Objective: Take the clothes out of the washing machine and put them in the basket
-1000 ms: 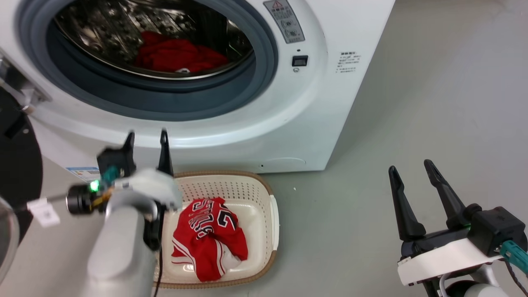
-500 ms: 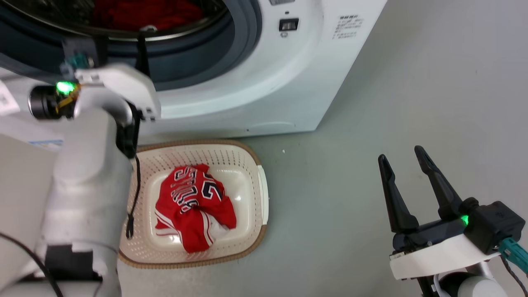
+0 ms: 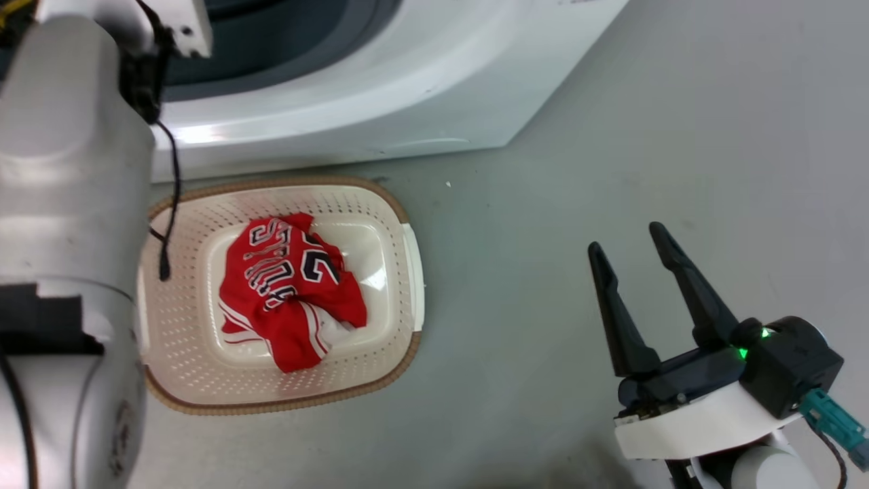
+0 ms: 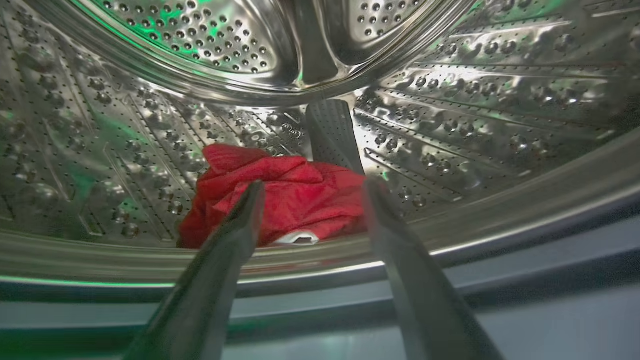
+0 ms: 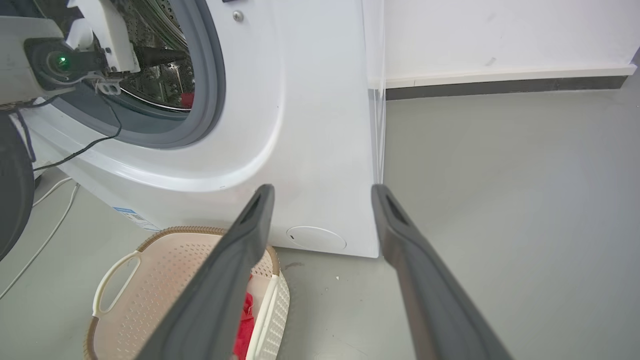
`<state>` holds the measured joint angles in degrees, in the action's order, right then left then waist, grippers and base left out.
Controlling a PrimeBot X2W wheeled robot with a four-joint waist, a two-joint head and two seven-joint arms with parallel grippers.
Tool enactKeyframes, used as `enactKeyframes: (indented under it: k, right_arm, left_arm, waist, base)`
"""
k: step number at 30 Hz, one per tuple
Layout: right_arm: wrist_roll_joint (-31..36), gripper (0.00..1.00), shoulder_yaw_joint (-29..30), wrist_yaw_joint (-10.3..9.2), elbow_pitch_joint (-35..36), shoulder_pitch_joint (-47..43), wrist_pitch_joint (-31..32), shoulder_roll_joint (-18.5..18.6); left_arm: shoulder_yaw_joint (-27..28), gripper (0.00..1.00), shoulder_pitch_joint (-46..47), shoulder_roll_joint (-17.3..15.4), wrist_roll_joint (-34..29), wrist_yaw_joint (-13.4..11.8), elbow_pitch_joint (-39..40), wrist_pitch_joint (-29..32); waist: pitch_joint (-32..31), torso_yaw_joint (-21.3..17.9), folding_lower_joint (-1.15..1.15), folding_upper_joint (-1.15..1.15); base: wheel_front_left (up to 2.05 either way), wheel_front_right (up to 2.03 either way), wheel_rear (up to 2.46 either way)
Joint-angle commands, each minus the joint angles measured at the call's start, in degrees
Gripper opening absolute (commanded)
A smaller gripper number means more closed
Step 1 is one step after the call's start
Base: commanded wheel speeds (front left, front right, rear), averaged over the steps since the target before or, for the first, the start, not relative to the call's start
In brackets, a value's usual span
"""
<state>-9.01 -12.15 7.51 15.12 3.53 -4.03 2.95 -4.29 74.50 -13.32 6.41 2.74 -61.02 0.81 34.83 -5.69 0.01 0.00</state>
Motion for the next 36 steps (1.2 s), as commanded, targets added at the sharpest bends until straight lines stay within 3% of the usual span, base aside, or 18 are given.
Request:
enactKeyframes:
  k: [1,15,24,32,35,36]
  right_arm:
    - [-0.09,1.00,-0.17,-0.04,0.54,0.62,-0.38,-0.13]
    - [-1.24,1.00,-3.71,-0.04,2.17,-0.41,-1.36,-0.14]
    - [-2.01,1.00,-5.67,-0.04,3.84,-1.81,-1.68,-0.14]
    - [-2.57,1.00,-6.31,-0.04,4.26,-2.39,-1.74,-0.14]
    - [-2.58,1.00,-6.41,-0.04,4.20,-2.19,-1.75,-0.14]
    - [-2.61,1.00,-6.40,-0.04,4.17,-2.10,-1.75,-0.14]
  left_arm:
    - [-0.41,1.00,1.25,-0.62,-0.46,-0.18,-0.50,0.54]
    - [-1.92,1.00,14.09,-6.62,-1.53,-1.57,-5.89,12.08]
    - [-2.46,1.00,15.53,-10.54,-1.58,-2.47,-7.96,18.00]
    - [-2.89,1.00,15.79,-11.24,-0.90,-3.39,-7.44,21.75]
    - [-3.32,0.00,15.28,-11.72,-1.14,-4.25,-6.12,21.14]
    - [-3.44,0.00,14.96,-11.83,-1.17,-4.28,-5.86,21.19]
  waist:
    - [1.42,-1.02,-0.01,0.00]
    - [7.69,-6.84,-0.01,0.00]
    - [10.15,-9.56,-0.01,0.00]
    - [11.34,-10.38,-0.01,0.00]
    - [11.42,-10.54,-0.01,0.00]
    - [11.42,-10.60,-0.01,0.00]
  base:
    - [0.00,0.00,0.00]
    - [0.00,0.00,0.00]
    - [0.00,0.00,0.00]
    - [0.00,0.00,0.00]
    - [0.00,0.00,0.00]
    - [0.00,0.00,0.00]
